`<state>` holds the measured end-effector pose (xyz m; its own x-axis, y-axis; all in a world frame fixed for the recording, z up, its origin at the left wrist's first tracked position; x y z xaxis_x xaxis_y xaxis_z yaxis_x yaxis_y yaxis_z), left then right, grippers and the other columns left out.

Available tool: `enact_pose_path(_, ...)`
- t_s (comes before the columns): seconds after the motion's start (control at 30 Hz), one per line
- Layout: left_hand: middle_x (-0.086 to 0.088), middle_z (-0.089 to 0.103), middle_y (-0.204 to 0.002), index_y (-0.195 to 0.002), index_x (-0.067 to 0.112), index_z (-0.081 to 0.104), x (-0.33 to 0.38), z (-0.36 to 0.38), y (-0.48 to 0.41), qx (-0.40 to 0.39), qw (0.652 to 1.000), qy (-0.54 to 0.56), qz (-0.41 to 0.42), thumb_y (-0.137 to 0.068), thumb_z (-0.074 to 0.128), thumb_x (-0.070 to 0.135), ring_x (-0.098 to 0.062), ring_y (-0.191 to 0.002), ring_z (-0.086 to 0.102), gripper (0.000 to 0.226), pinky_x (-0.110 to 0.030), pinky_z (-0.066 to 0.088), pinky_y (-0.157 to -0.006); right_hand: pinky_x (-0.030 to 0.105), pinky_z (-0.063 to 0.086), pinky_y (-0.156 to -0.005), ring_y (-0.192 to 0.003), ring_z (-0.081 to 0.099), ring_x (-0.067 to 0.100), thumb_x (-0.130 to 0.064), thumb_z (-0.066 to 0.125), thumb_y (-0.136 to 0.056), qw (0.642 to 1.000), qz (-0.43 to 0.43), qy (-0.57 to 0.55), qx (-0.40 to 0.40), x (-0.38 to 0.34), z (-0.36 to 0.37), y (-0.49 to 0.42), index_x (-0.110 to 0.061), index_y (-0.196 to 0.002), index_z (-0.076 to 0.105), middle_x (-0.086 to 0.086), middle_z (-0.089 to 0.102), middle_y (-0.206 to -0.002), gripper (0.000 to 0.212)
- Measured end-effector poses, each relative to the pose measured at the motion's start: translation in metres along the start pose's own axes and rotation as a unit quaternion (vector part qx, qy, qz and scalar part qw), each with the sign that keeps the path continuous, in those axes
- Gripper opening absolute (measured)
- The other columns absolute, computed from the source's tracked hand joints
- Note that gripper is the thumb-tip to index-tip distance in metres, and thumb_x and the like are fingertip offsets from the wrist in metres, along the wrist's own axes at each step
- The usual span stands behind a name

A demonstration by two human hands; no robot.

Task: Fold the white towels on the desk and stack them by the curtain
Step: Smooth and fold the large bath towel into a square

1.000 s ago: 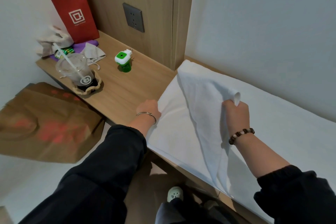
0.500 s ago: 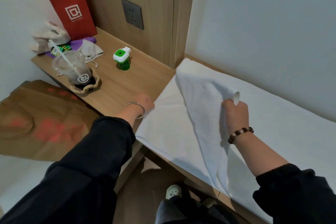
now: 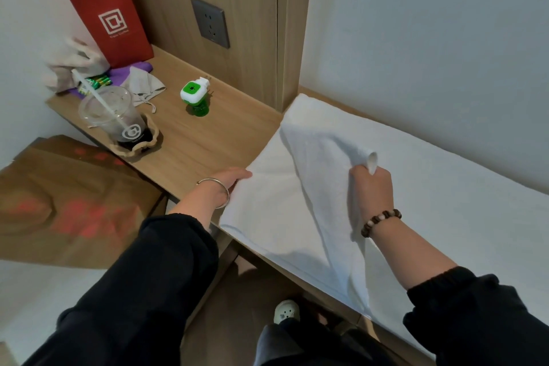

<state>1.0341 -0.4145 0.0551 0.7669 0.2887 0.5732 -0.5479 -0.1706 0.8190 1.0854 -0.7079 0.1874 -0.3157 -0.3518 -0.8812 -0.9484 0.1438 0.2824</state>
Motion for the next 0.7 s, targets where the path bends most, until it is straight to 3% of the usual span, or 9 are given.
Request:
enact_pose_path(0.07, -0.007, 0.071, -0.082, -0.104, 0.008, 0.064, 0.001, 0.003, -0.006, 0.018, 1.0, 0.005, -0.004, -0.087, 0.066, 0.036, -0.023, -0.077, 0.065, 0.033, -0.034, 0.053, -0.074, 0.014, 0.014, -0.034, -0.035, 0.016, 0.007, -0.006, 0.041, -0.085, 1.0, -0.002, 0.004, -0.002, 0.0, 0.001, 0.001, -0.022, -0.059, 0.021, -0.011, 0.019, -0.046, 0.036)
enact_pose_path(0.13, -0.007, 0.068, -0.107, -0.117, 0.009, 0.062, 0.011, 0.009, -0.012, 0.054, 0.998, -0.031, 0.021, -0.085, 0.061, 0.053, -0.026, -0.1, 0.062, 0.054, -0.035, 0.046, -0.094, 0.014, 0.014, -0.034, -0.035, 0.016, 0.007, -0.006, 0.04, -0.085, 1.0, 0.0, 0.002, -0.006, 0.0, 0.003, 0.002, -0.022, -0.059, 0.021, -0.013, 0.018, -0.044, 0.036)
enact_pose_path(0.23, -0.007, 0.048, -0.139, -0.138, 0.012, 0.046, 0.027, 0.024, -0.015, 0.116, 0.968, -0.214, 0.069, -0.085, 0.056, 0.055, -0.028, -0.127, 0.046, 0.069, -0.032, 0.034, -0.095, 0.015, 0.015, -0.034, -0.035, 0.015, 0.006, -0.005, 0.04, -0.084, 1.0, 0.0, 0.003, -0.011, -0.001, 0.004, 0.002, -0.021, -0.059, 0.021, -0.014, 0.018, -0.042, 0.035)
enact_pose_path(0.3, -0.007, 0.059, -0.117, -0.126, 0.009, 0.055, 0.039, 0.028, -0.018, 0.135, 0.942, -0.287, 0.107, -0.086, 0.062, 0.039, -0.03, -0.109, 0.054, 0.05, -0.028, 0.037, -0.081, 0.015, 0.014, -0.034, -0.035, 0.015, 0.006, -0.005, 0.039, -0.083, 1.0, 0.004, 0.005, -0.011, 0.0, 0.005, 0.001, -0.021, -0.06, 0.021, -0.014, 0.018, -0.042, 0.034)
enact_pose_path(0.37, -0.002, 0.056, -0.077, -0.089, 0.005, 0.063, 0.051, 0.027, -0.015, 0.16, 0.919, -0.315, 0.175, -0.085, 0.067, 0.025, -0.024, -0.074, 0.052, 0.021, -0.026, 0.035, -0.061, 0.015, 0.014, -0.034, -0.035, 0.014, 0.006, -0.005, 0.039, -0.084, 1.0, 0.009, 0.003, -0.01, 0.002, 0.006, 0.001, -0.021, -0.06, 0.021, -0.014, 0.017, -0.042, 0.034)
enact_pose_path(0.4, -0.003, 0.055, -0.072, -0.082, 0.005, 0.061, 0.055, 0.026, -0.013, 0.177, 0.897, -0.351, 0.203, -0.085, 0.067, 0.024, -0.021, -0.067, 0.048, 0.021, -0.027, 0.033, -0.056, 0.015, 0.014, -0.034, -0.035, 0.014, 0.006, -0.006, 0.039, -0.085, 1.0, 0.01, 0.002, -0.01, 0.003, 0.006, 0.001, -0.022, -0.06, 0.02, -0.014, 0.017, -0.041, 0.034)
enact_pose_path(0.5, -0.01, 0.063, -0.096, -0.096, 0.011, 0.06, 0.055, 0.024, -0.007, 0.204, 0.839, -0.451, 0.226, -0.09, 0.06, 0.035, -0.023, -0.078, 0.051, 0.025, -0.029, 0.036, -0.065, 0.014, 0.013, -0.033, -0.033, 0.013, 0.007, -0.01, 0.038, -0.088, 1.0, 0.011, 0.003, -0.003, 0.003, 0.004, 0.002, -0.022, -0.06, 0.019, -0.015, 0.016, -0.04, 0.036)
enact_pose_path(0.6, -0.014, 0.063, -0.113, -0.113, 0.004, 0.059, 0.045, 0.008, -0.006, 0.22, 0.86, -0.425, 0.179, -0.086, 0.061, 0.046, -0.031, -0.096, 0.059, 0.049, -0.031, 0.04, -0.069, 0.013, 0.013, -0.032, -0.032, 0.015, 0.007, -0.008, 0.039, -0.087, 1.0, 0.009, 0.005, -0.003, 0.001, 0.006, 0.002, -0.022, -0.059, 0.019, -0.015, 0.016, -0.037, 0.037)
enact_pose_path(0.7, -0.012, 0.062, -0.114, -0.109, 0.006, 0.06, 0.03, -0.005, -0.004, 0.166, 0.874, -0.437, 0.131, -0.081, 0.067, 0.048, -0.028, -0.091, 0.06, 0.05, -0.031, 0.046, -0.068, 0.015, 0.014, -0.034, -0.035, 0.014, 0.006, -0.007, 0.039, -0.085, 1.0, 0.003, 0.007, -0.012, 0.0, 0.012, 0.005, -0.022, -0.06, 0.02, -0.012, 0.018, -0.045, 0.034)
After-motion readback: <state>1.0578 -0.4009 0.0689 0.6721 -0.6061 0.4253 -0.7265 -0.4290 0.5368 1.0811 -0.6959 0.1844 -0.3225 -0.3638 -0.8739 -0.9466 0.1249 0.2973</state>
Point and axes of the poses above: each hand's wrist, its own y-axis away from the middle knuckle, its own z-axis out of the palm, x = y × z, the point moved 8 cm from there along -y, towards the middle knuckle
